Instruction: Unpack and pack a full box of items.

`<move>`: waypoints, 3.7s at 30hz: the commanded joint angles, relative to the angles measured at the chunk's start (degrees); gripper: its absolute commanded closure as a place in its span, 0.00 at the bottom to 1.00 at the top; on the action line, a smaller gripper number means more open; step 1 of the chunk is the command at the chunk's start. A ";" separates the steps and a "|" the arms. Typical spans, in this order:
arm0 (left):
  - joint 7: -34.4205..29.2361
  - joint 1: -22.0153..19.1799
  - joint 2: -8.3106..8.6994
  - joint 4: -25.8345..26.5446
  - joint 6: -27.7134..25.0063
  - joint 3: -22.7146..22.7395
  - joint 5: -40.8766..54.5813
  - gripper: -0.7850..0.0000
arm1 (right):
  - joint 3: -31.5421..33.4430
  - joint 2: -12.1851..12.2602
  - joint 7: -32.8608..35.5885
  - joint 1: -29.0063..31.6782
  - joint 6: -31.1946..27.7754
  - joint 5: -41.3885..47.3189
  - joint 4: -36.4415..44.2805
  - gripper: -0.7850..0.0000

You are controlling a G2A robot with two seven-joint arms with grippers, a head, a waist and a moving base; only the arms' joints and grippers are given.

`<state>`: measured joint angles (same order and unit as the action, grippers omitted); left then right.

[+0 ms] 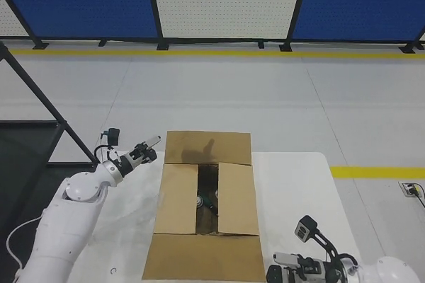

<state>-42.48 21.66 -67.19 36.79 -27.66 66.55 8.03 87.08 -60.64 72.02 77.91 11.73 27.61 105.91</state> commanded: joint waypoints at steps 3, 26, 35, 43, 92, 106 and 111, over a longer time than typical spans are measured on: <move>0.32 -4.07 -1.49 -7.22 -7.05 -3.22 -3.32 0.00 | -1.22 0.16 0.72 0.05 0.77 0.61 -0.12 0.00; -4.59 -11.46 -6.89 -20.38 -20.14 -7.23 0.89 0.00 | -0.45 1.01 -6.37 0.74 5.34 5.49 -0.91 0.00; -8.30 -11.13 -6.43 -20.82 -25.65 -6.09 3.38 0.00 | -1.55 1.64 -7.03 -0.99 11.63 3.74 -2.16 0.00; -6.78 -8.57 -4.96 -17.17 -27.37 -6.37 3.36 0.00 | -3.44 1.93 -5.83 -2.46 11.83 4.38 -2.64 0.00; -10.91 0.49 7.10 7.03 -23.24 -18.57 16.54 0.00 | -20.22 -2.75 -16.45 -26.51 -11.00 17.05 -22.16 0.00; -13.05 0.12 9.84 7.55 -21.10 -20.20 21.85 0.00 | -23.45 -4.42 -24.14 -31.76 -16.79 10.50 -29.18 0.00; -13.37 0.24 10.61 7.58 -20.78 -20.72 22.86 0.00 | -23.24 -4.62 -23.18 -32.01 -19.23 9.81 -30.15 0.00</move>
<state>-55.80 21.87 -56.69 44.28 -48.50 45.94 30.81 63.75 -65.26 48.83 45.90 -7.36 37.56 75.79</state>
